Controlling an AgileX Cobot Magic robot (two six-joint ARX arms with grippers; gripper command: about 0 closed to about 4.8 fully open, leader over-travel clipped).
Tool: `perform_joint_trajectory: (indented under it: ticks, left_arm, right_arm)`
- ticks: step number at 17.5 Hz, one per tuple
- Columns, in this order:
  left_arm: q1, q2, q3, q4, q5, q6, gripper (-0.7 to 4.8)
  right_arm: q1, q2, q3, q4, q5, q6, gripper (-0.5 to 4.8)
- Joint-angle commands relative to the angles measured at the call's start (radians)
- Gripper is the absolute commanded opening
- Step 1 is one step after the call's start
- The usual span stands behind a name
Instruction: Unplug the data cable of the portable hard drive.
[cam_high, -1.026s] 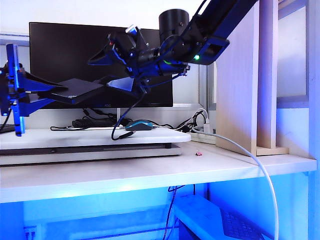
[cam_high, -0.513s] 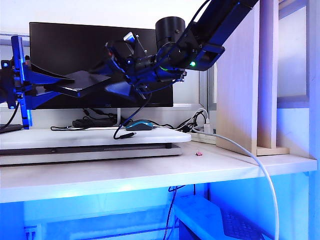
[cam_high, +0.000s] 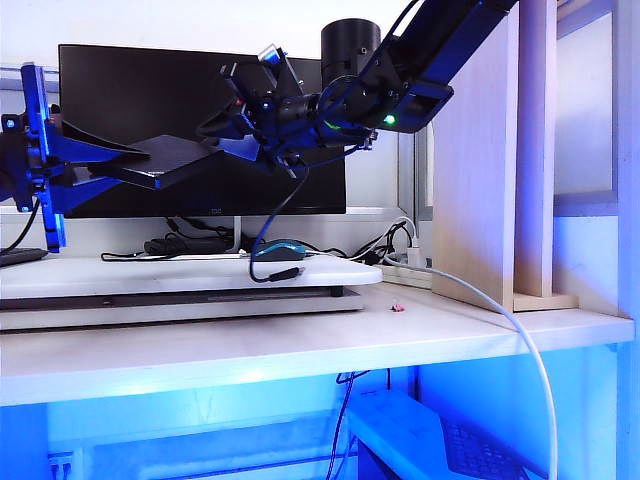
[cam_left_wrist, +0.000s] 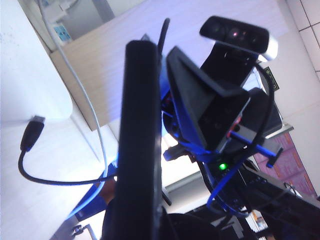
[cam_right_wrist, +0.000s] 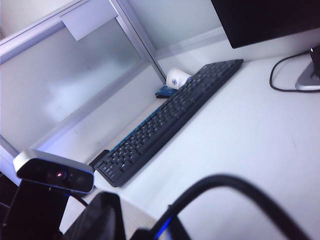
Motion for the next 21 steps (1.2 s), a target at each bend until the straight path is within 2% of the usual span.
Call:
perform_joint_trajectory:
  ticks: [1,3,5,8,12,13,18,21]
  left_arm:
    - [0.001,-0.006,0.008,0.034,-0.015,0.005,-0.06]
    - [0.001,-0.006,0.013,0.034,-0.014,0.004,-0.06]
    - [0.001,-0.006,0.014,0.034,-0.018,0.004,-0.06]
    - [0.001,-0.006,0.014,0.034,-0.024,0.004,-0.06]
    - [0.001,-0.006,0.013,0.027,0.011,0.004,-0.06]
    - [0.001,-0.006,0.013,-0.037,0.016,0.005,-0.06]
    - [0.001,-0.006,0.013,-0.195,0.042,0.056,-0.06]
    - [0.002,-0.006,0.013,-0.296,0.069,0.099,-0.06]
  right_arm:
    - [0.002,-0.008,0.010,0.011,-0.030,0.005,1.48]
    - [0.004,-0.008,0.010,0.011,-0.025,0.005,1.30]
    - [0.005,-0.008,0.010,0.012,-0.027,0.005,-0.06]
    - [0.006,-0.008,0.010,0.012,-0.021,0.004,-0.06]
    - [0.004,-0.008,0.010,0.021,0.056,0.004,-0.06]
    - [0.002,-0.008,0.011,0.020,0.112,-0.005,-0.06]
    - [-0.033,-0.008,0.016,0.019,0.150,-0.004,-0.06]
    - [-0.080,-0.007,0.080,0.008,0.175,-0.012,-0.06]
